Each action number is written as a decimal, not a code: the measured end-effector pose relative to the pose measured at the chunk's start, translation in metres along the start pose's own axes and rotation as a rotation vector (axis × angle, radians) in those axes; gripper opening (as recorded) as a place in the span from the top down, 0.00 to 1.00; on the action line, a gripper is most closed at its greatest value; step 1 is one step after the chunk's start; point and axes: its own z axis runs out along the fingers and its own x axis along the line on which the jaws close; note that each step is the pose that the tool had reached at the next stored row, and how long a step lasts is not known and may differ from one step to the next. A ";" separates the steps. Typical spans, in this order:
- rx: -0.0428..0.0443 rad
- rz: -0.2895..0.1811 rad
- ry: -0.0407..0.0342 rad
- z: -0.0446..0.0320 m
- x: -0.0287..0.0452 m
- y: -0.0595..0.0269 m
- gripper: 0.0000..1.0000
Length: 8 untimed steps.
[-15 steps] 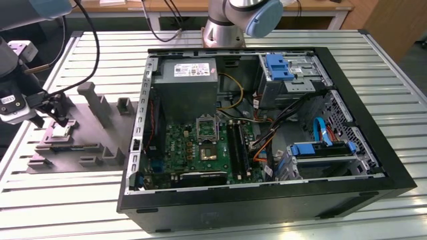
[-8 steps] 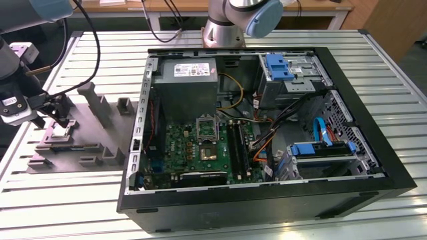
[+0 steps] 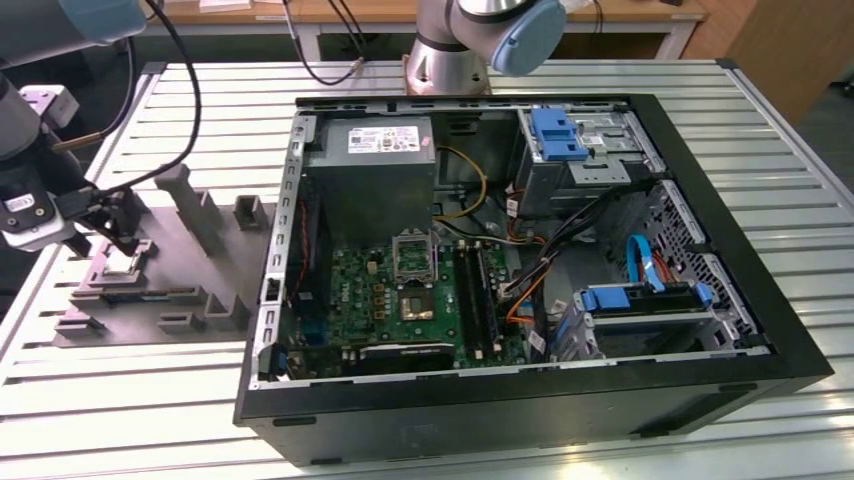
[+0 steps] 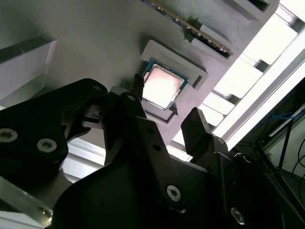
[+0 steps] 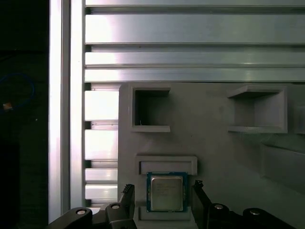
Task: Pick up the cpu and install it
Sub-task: 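Pick up the cpu and move it towards the insertion slot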
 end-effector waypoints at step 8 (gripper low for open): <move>0.0002 0.004 0.0002 0.0051 -0.0022 -0.0001 0.41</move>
